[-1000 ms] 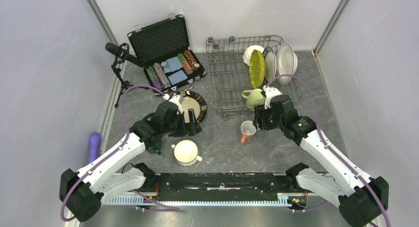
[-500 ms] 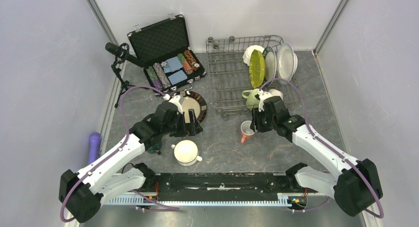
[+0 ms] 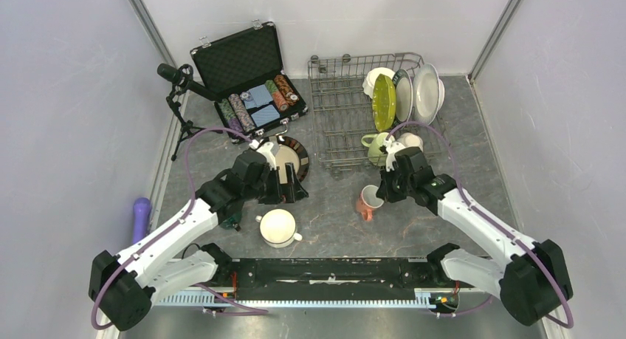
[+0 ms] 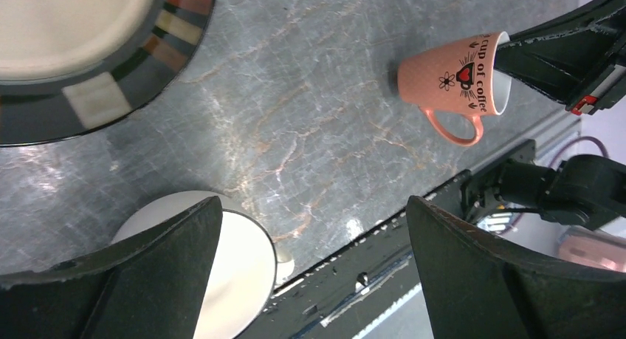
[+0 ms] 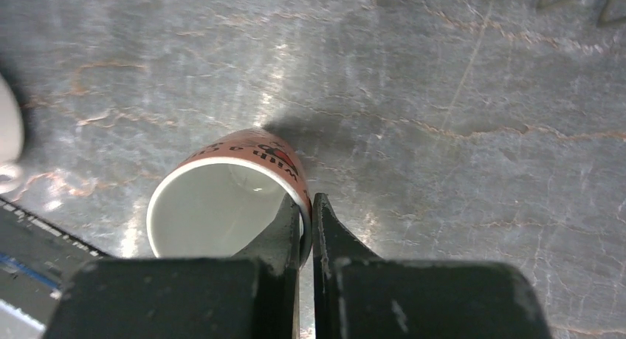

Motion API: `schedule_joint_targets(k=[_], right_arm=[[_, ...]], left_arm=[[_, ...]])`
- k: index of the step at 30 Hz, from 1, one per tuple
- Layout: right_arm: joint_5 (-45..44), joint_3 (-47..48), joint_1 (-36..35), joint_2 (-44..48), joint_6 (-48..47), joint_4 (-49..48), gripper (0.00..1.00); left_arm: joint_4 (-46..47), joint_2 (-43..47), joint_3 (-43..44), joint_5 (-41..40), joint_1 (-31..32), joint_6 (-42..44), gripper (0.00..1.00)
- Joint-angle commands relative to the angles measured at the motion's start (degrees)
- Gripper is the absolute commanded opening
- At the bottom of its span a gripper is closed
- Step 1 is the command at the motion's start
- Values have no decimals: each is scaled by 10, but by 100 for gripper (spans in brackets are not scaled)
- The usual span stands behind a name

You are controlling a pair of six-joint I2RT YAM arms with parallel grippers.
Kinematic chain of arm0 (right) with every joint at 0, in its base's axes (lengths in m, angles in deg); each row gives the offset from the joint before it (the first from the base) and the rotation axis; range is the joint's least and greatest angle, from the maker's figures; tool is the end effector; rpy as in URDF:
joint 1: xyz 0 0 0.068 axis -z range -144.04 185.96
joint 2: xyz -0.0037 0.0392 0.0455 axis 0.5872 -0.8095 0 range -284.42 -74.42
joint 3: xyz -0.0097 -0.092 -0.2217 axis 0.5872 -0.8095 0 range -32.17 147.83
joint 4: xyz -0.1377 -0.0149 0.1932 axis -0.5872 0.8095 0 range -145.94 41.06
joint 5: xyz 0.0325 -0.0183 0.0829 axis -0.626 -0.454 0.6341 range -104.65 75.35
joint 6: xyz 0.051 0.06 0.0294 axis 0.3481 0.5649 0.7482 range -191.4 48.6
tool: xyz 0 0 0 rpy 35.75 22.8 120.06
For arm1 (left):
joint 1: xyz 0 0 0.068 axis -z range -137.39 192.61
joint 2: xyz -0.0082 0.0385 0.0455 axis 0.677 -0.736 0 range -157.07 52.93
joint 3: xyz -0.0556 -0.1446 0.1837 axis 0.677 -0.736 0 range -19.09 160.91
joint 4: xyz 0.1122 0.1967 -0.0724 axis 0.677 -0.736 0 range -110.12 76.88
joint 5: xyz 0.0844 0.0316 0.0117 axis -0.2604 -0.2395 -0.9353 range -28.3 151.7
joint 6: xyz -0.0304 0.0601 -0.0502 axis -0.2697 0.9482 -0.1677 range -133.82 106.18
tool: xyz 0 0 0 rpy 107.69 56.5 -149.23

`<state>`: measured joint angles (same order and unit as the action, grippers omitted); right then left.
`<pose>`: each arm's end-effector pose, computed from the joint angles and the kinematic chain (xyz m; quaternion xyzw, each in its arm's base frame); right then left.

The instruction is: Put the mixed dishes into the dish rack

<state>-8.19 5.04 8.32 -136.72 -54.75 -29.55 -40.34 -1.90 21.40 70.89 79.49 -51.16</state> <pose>0.1990 0.1136 0.1635 -0.1087 0.9364 0.1734 0.2850 0.1727 -0.1442 0.2082 0.0292 0.9092 -0.3050 0.2820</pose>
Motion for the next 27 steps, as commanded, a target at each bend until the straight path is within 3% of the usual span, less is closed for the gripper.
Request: schedule_joint_targets(k=[1,4,6,13,19,21,23,27], right_arm=[[81,37,1,64,-7,-61,0],[120,34,1,86,25,-123,0],[160,23,5,95,64,-186,0],[254,-73,15,136,295,-581,0],[289,-89,14,83,410,-783,0],[290,-99,14,67,448,-852,0],[292,-90,14,55,446,-848,0],[281,-84,14,48,442,-851,0]], left_arm=[[41,-10,21,60,-1,-28,100],[68,-14,49,99,-8,-52,100],[141,-7,50,155,-21,-86,100],[362,-22,54,295,-84,-243,100],[545,-70,43,345,-86,-394,98],[532,-71,49,339,-86,-385,95],[476,-62,60,323,-86,-349,96],[469,-60,62,324,-86,-352,96]])
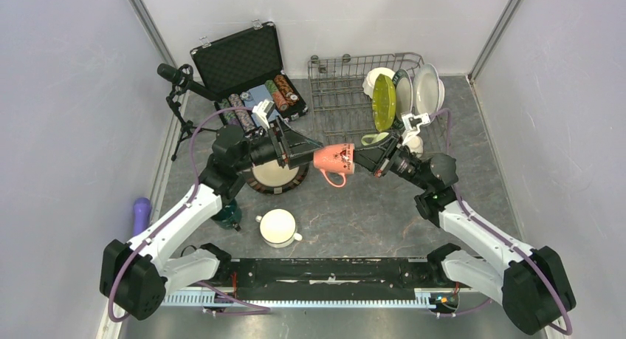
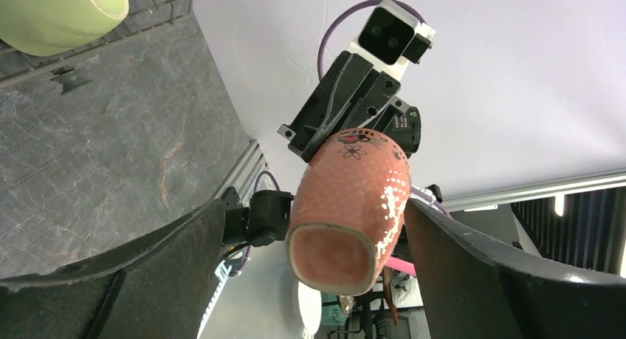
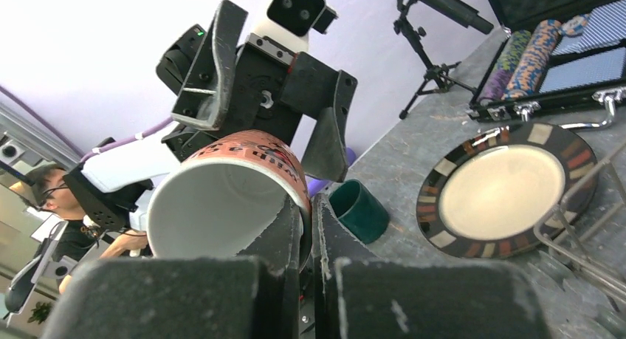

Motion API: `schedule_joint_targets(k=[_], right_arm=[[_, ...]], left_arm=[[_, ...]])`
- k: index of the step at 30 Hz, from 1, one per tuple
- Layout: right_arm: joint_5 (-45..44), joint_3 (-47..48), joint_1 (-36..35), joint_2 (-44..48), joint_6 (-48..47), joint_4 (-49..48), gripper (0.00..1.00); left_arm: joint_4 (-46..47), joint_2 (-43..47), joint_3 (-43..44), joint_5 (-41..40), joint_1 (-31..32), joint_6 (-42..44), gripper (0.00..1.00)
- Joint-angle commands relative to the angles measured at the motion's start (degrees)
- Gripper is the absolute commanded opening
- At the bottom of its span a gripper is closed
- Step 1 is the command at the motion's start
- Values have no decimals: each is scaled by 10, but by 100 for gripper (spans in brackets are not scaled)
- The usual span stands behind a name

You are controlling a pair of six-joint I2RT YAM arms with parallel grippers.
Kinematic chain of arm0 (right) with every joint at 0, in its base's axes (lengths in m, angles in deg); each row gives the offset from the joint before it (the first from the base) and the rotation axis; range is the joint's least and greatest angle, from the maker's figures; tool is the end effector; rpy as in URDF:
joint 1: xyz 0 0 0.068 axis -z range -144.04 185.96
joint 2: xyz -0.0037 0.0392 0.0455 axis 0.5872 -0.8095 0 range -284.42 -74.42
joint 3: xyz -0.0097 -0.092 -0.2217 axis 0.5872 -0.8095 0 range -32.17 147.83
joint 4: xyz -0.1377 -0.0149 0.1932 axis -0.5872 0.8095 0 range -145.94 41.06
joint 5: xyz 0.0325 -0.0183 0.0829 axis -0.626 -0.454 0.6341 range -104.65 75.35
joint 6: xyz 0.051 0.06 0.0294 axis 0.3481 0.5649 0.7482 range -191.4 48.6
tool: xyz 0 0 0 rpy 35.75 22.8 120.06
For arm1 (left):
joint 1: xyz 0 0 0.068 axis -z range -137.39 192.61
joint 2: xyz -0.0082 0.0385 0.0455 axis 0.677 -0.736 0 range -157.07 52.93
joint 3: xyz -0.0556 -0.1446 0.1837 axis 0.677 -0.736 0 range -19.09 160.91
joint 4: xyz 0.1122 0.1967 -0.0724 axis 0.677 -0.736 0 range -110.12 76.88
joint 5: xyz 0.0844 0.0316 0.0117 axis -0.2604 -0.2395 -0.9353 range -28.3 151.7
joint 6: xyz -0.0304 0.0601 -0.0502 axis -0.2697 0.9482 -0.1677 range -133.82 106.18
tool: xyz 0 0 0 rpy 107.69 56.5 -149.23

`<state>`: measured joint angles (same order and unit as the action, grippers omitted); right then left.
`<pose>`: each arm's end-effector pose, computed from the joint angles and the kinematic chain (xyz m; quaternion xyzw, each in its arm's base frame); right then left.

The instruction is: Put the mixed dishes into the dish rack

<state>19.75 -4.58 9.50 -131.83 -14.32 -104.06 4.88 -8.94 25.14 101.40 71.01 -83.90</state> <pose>0.2002 0.1461 0.2927 -0.0834 0.6029 0.6449 0.4622 0.2147 -0.1695 0.3080 -0.0108 0.7053 -0.6616 0.2543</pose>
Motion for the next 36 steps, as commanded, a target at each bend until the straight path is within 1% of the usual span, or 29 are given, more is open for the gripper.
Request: schedule_joint_targets(k=[1,4,7,10,16,21,26,28,31,32,35,36], right_arm=[[1,16,3,-4,36,-104,0],[-4,20,3,-11,36,-104,0],[-7,28,1,-20,34,-103,0],[-9,32,0,-27,28,-103,0],[-19,37,-3,-32,10,-95,0],[-21,33,-4,-38,9,-102,0],[-19,32,-5,-43,10,-109,0],[-18,30,-6,-44,11,-111,0],[-17,26,-6,-44,10,-111,0],[-16,25,-6,-44,9,-111,0],[-15,21,-6,-43,9,-111,0],[-15,20,-6,-42,8,-111,0]], left_arm=[[18,8,26,23,0,-26,96],[53,1,19,36,5,-46,100],[100,-10,7,52,8,-80,100],[124,-17,1,59,15,-98,100],[134,-27,-6,64,37,-108,94],[136,-28,-13,62,43,-111,93],[146,-35,-12,62,46,-115,88],[156,-40,-13,63,46,-120,82],[170,-45,-13,64,46,-128,68],[171,-47,-12,63,46,-129,62],[171,-48,-6,61,46,-125,49],[171,-48,-4,61,46,-123,43]])
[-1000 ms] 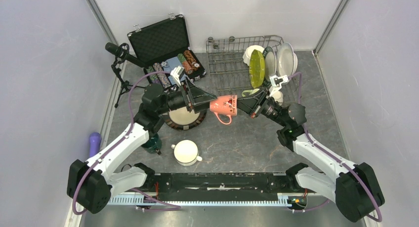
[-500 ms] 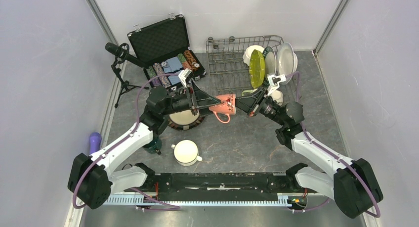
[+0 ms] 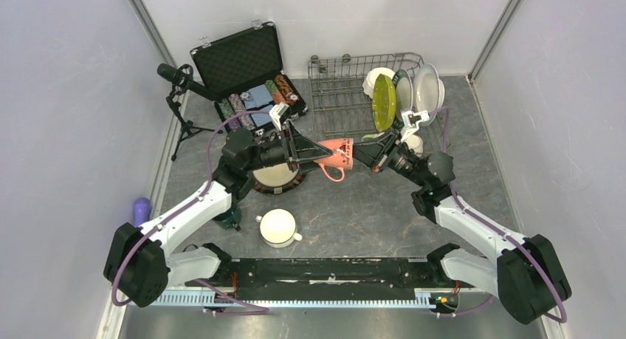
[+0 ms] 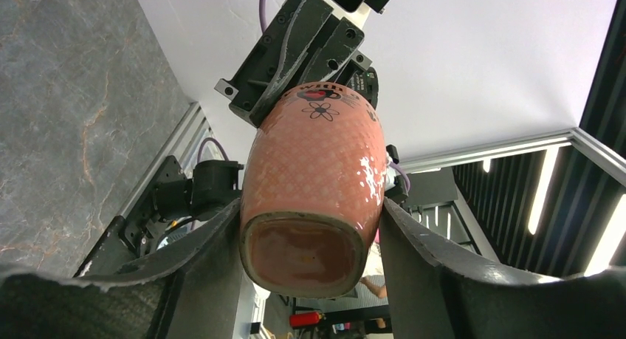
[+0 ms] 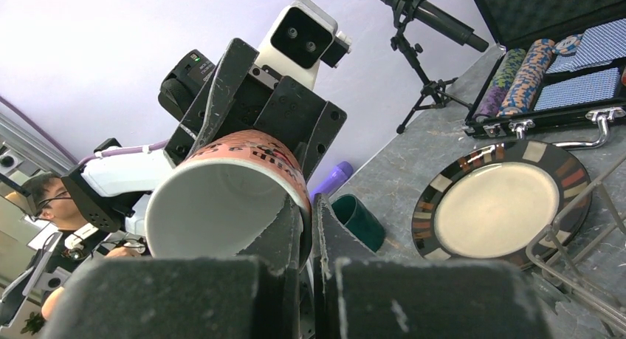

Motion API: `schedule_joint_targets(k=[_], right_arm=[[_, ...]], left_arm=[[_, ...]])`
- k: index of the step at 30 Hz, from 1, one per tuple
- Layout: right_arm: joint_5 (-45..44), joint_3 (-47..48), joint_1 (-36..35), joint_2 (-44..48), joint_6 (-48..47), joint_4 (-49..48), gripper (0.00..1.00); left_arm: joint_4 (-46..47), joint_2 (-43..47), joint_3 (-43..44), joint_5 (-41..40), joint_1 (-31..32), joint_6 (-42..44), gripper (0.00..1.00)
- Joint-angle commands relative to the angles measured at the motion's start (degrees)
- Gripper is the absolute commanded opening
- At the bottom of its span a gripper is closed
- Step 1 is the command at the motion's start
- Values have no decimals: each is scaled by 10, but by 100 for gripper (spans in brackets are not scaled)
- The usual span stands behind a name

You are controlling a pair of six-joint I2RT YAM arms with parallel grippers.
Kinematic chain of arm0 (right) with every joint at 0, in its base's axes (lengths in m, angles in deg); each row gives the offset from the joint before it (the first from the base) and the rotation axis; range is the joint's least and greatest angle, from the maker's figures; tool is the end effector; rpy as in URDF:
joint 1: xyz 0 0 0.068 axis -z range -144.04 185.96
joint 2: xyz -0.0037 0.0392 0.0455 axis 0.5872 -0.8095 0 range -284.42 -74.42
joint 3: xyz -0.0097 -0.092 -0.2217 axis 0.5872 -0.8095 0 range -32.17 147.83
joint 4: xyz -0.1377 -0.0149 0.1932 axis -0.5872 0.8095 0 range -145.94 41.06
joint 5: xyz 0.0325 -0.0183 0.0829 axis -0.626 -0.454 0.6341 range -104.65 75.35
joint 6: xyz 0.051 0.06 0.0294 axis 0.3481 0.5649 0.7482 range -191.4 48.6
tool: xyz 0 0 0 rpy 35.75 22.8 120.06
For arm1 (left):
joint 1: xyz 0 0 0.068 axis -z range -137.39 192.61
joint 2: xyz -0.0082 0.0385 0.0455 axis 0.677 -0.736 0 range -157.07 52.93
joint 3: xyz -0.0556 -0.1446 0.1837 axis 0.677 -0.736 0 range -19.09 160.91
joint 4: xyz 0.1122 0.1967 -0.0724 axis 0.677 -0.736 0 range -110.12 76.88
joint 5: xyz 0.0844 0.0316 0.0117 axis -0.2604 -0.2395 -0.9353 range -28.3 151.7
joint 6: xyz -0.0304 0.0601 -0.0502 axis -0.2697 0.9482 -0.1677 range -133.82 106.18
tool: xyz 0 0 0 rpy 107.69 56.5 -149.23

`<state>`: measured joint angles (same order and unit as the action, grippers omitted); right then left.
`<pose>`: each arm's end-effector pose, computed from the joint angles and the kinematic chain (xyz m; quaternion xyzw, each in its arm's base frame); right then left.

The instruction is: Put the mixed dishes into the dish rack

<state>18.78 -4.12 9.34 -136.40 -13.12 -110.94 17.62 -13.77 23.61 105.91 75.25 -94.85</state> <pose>0.2088 0.1501 0.2927 -0.0802 0.5861 0.6530 0.4728 0.2079 -0.1941 0.3054 0.0043 0.6767 -0.7165 0.1695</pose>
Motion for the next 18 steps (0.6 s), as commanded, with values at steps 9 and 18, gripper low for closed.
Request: schedule_joint_targets(k=[9,18], right_arm=[[-19,-7,7,17,-19,-17,50],[-55,-42,85,77,-45,101,68]], left_arm=[[-55,-3,62,13,-16,74,2],[-239,-36,169,-76,-43,229,2]])
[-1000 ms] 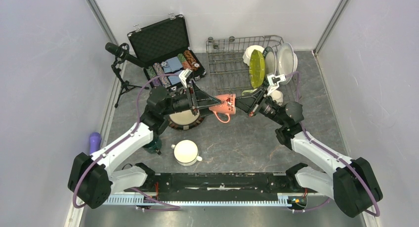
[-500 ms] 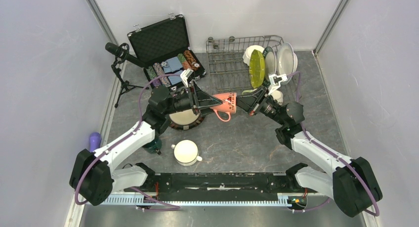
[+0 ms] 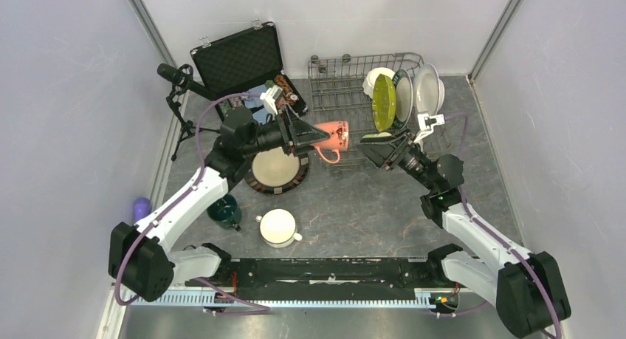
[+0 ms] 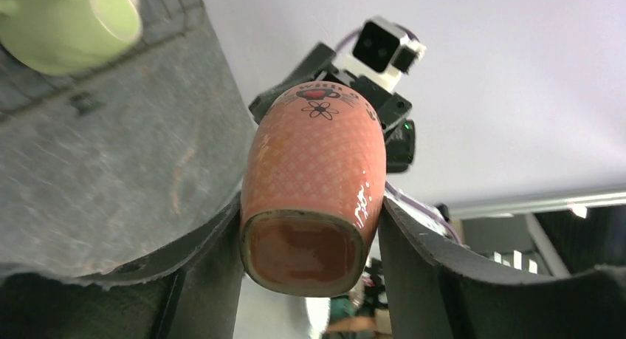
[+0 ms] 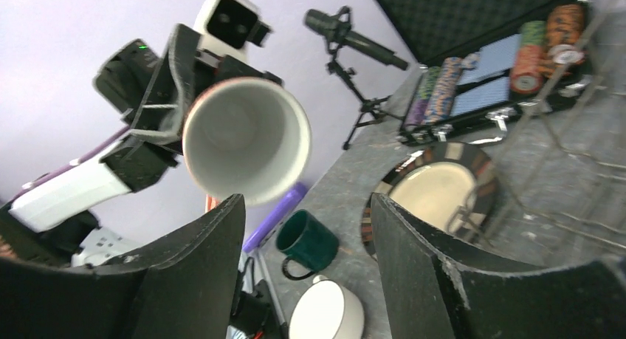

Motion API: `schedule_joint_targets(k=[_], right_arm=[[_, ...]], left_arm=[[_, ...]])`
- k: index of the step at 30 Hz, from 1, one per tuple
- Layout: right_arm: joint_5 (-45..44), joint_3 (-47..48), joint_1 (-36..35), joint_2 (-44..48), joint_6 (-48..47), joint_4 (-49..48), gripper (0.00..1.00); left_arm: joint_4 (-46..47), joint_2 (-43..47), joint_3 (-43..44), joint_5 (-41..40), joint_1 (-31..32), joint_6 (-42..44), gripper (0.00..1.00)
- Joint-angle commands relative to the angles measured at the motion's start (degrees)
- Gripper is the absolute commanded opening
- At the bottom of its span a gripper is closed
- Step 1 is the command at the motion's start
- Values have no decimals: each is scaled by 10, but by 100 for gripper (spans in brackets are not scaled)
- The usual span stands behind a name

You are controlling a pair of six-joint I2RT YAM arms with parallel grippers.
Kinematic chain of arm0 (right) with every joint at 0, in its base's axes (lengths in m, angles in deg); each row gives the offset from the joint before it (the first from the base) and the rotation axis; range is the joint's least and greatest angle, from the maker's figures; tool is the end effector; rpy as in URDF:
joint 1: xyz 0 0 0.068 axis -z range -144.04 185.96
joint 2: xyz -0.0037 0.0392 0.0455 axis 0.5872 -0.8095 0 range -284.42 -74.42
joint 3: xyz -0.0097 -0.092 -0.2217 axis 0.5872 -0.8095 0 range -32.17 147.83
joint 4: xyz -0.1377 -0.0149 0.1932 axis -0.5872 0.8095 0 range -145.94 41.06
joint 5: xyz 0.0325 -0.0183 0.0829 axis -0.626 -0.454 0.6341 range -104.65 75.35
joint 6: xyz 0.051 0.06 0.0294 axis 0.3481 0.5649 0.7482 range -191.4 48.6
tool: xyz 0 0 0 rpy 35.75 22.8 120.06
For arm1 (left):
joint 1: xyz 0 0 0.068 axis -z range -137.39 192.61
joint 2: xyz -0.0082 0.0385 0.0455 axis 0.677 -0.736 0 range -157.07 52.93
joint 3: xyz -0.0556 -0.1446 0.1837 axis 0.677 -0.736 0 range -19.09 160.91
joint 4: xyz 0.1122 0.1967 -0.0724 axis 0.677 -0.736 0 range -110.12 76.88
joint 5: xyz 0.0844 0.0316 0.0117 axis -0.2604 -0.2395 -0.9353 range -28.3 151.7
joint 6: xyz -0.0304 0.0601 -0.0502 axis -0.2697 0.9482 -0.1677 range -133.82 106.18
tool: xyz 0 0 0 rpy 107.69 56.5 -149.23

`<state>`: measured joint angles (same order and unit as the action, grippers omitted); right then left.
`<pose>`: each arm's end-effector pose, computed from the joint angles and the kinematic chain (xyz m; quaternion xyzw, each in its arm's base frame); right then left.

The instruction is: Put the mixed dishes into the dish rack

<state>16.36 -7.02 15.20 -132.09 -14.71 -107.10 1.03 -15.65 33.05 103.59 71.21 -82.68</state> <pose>0.2149 0.1220 0.2845 -0.0331 0.6016 0.6113 0.5131 0.2330 -0.1829 0.3181 0.0008 0.7175 -0.6564 0.2330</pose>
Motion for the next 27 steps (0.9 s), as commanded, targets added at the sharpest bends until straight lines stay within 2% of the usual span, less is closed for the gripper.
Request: schedule_joint_targets(k=[1,5,9,14,18,21,23,27], right_arm=[[-44,-16,35,49,-41,87,69],[-107,0,50,96,-116,212,69],[-164,41,51,123,-189,317,69],[-191,75,51,125,-232,365,69],[-200,80,52,120,-248,374,68],[-204,83,51,110,-259,373,68],[-206,88,51,99,-263,372,68],[-202,89,52,82,-263,357,68]], left_arm=[[-97,-30,93,-75,-3,136,2],[-174,-99,175,-170,-1,229,2],[-296,-206,319,-255,0,335,2],[-350,-342,464,-346,1,434,2],[-437,-500,679,-382,1,525,2],[-449,-601,809,-385,1,578,2],[-435,-650,861,-397,1,611,2],[-373,-703,877,-445,1,669,2]])
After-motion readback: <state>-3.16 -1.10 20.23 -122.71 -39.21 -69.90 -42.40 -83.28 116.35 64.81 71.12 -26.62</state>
